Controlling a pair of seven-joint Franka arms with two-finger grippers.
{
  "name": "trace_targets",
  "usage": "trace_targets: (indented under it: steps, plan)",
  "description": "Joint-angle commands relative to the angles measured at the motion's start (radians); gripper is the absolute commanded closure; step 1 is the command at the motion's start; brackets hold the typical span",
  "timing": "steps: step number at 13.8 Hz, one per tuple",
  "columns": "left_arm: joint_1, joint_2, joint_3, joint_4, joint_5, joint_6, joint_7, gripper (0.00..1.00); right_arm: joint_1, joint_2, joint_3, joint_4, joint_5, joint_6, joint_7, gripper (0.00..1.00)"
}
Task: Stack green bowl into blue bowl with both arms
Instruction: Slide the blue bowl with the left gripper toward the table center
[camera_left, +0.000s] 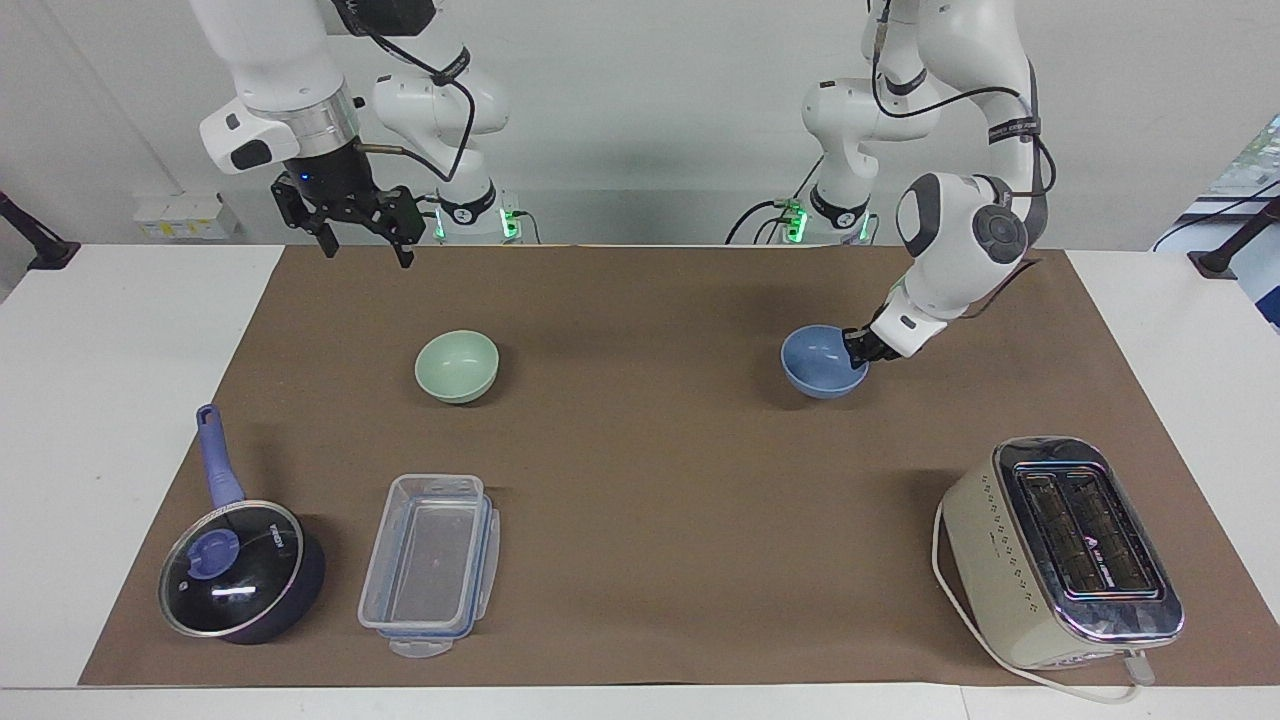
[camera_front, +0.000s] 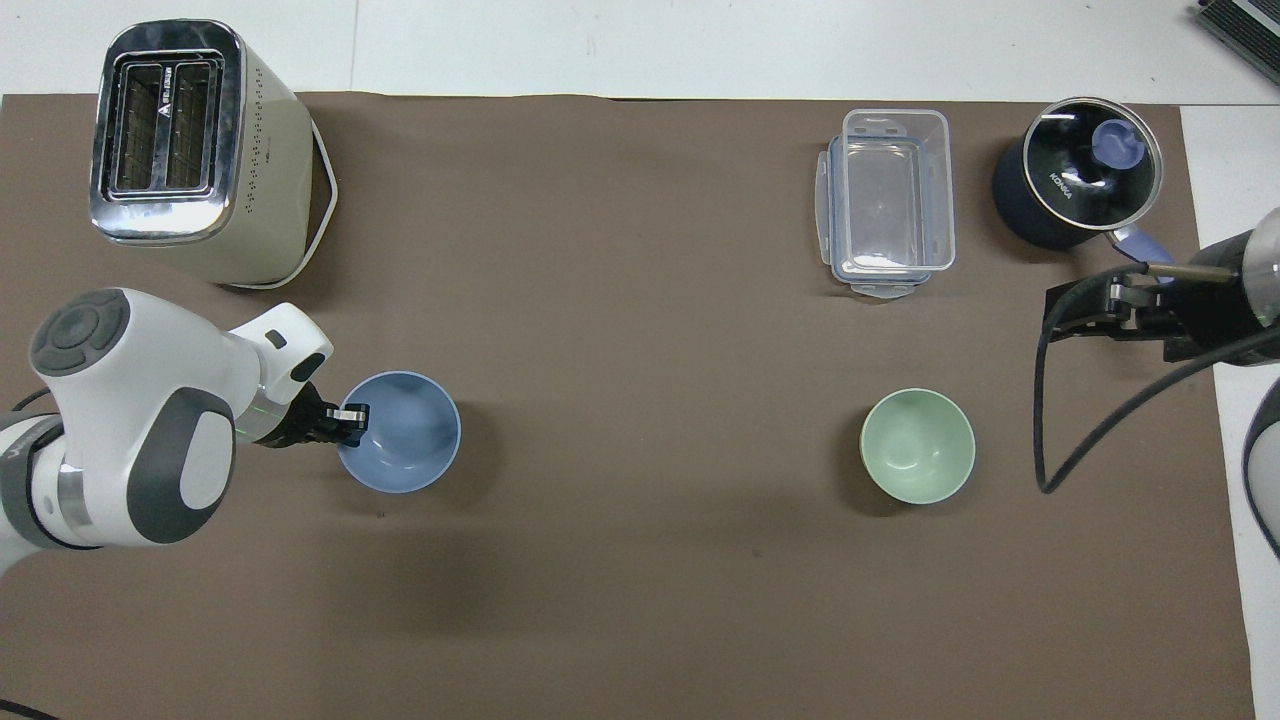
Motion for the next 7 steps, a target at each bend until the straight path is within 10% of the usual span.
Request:
trace_targets:
  steps: [1, 7]
  plan:
    - [0.010, 0.013, -0.002, 0.103, -0.038, -0.120, 0.001, 1.00, -0.014, -0.023, 0.003, -0.029, 0.024, 0.022, -0.013, 0.00]
    - [-0.008, 0.002, -0.002, 0.200, -0.051, -0.211, -0.015, 1.00, -0.014, -0.023, 0.003, -0.029, 0.024, 0.022, -0.013, 0.00]
